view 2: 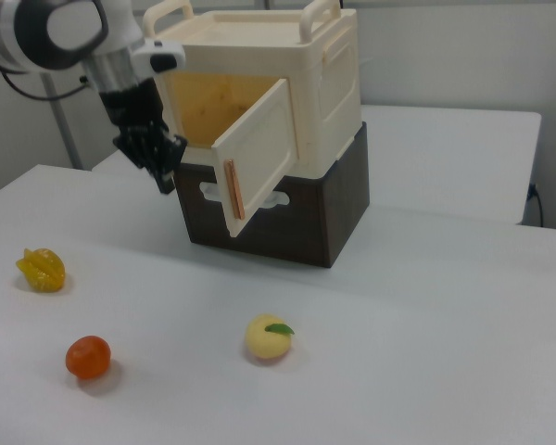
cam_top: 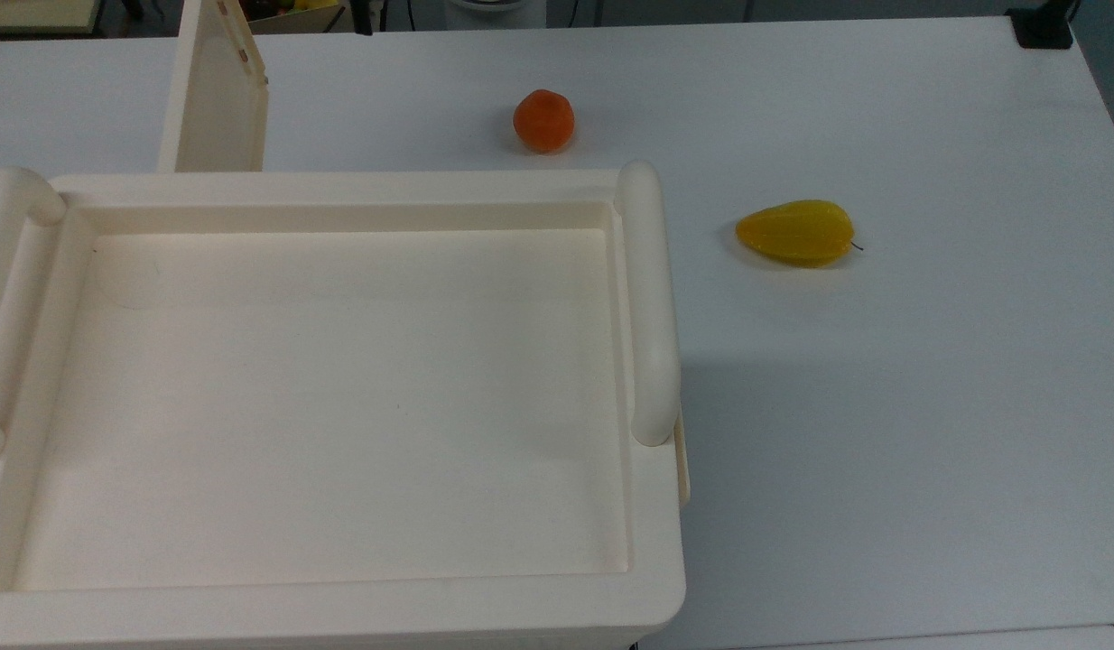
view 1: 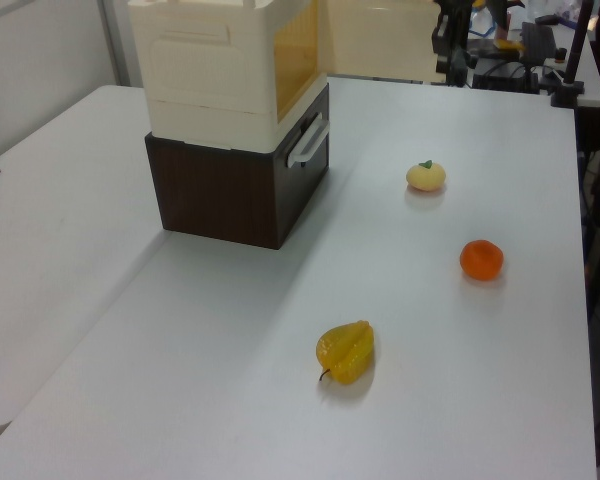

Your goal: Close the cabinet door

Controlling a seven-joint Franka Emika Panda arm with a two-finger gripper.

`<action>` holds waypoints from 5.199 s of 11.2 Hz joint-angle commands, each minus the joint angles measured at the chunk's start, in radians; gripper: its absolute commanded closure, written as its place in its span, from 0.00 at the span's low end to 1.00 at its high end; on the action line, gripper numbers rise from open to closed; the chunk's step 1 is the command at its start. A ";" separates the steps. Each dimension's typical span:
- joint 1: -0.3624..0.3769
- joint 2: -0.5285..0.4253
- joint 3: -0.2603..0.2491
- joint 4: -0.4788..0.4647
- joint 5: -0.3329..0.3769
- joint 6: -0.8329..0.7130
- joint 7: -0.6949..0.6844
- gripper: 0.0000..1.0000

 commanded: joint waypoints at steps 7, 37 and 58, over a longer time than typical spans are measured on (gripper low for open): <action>-0.066 0.002 -0.040 0.244 0.025 0.106 -0.010 1.00; 0.111 0.255 -0.119 0.195 0.291 0.685 0.182 1.00; 0.083 0.022 -0.129 0.004 -0.001 -0.064 -0.116 0.00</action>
